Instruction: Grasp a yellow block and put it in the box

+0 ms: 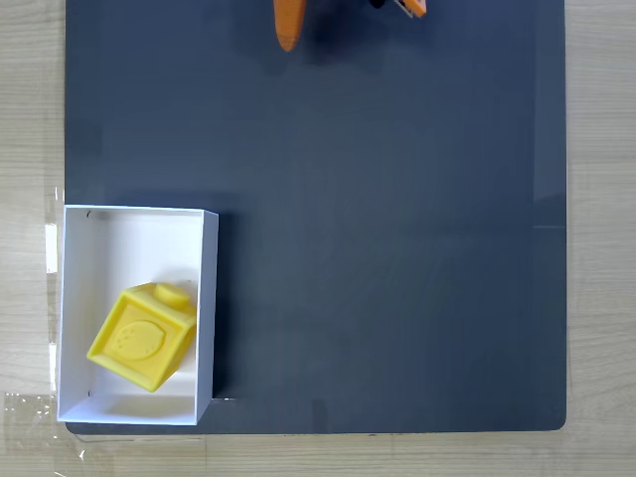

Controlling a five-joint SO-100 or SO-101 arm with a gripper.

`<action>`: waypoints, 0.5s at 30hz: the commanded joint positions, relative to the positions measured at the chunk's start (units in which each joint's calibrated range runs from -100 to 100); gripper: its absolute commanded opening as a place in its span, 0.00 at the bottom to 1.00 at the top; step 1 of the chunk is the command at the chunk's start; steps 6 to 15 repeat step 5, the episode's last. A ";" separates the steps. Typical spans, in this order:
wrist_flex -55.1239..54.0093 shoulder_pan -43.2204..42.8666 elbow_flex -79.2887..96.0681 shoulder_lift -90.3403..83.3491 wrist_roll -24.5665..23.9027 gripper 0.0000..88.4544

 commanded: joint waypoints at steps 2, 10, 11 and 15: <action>-0.21 0.44 0.08 0.17 0.05 0.03; -0.21 0.44 0.08 0.17 0.05 0.03; -0.21 0.44 0.08 0.17 0.05 0.03; -0.21 0.44 0.08 0.17 0.05 0.03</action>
